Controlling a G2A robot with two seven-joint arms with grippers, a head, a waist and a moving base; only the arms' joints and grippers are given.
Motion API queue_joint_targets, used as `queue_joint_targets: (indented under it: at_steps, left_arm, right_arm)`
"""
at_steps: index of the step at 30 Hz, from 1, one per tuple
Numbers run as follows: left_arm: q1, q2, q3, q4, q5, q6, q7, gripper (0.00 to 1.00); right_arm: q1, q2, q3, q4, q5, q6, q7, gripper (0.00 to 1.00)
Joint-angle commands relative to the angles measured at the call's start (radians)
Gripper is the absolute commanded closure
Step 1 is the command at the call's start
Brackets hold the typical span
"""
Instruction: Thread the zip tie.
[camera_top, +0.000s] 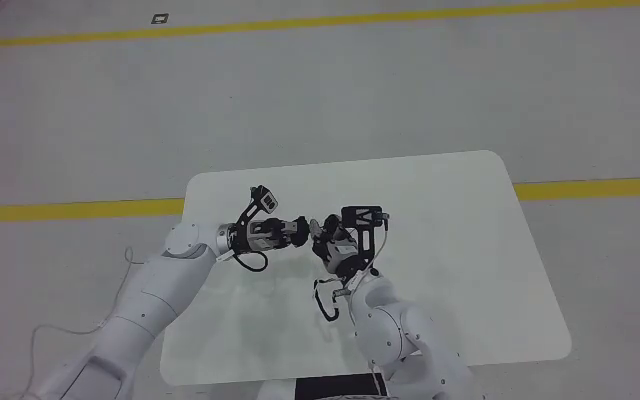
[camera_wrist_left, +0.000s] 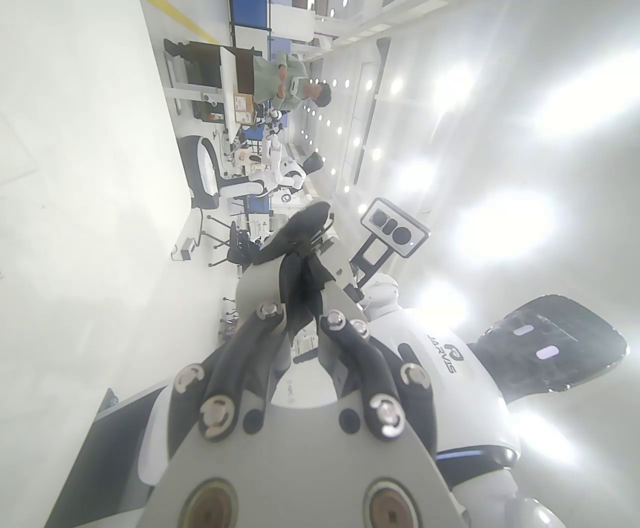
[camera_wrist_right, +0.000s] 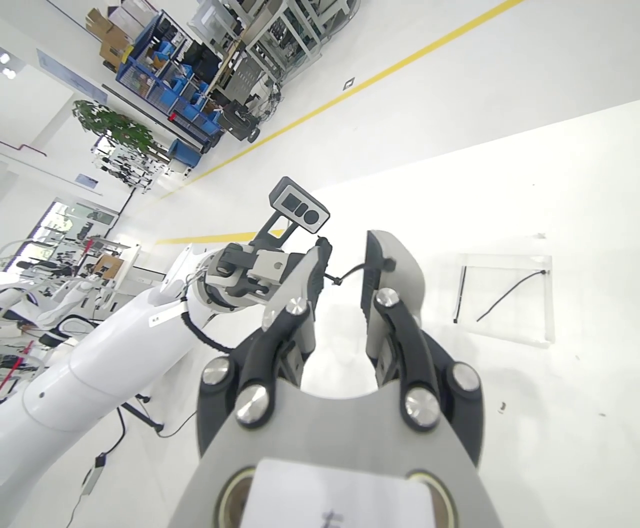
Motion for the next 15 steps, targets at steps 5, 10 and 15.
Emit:
queue_joint_targets:
  at_steps: [5,10,15]
  left_arm:
    - [0.000,0.000,0.000,0.000,0.000,0.000,0.000,1.00]
    - [0.000,0.000,0.000,0.000,0.000,0.000,0.000,1.00]
    - [0.000,0.000,0.000,0.000,0.000,0.000,0.000,1.00]
  right_arm:
    - [-0.030,0.011,0.044,-0.025,0.035,-0.035,0.021,0.00]
    - [-0.058,0.026,0.104,-0.044,0.130,-0.120,0.106,0.00]
    - [-0.059,0.028,0.115,-0.049,0.155,-0.132,0.127,0.00]
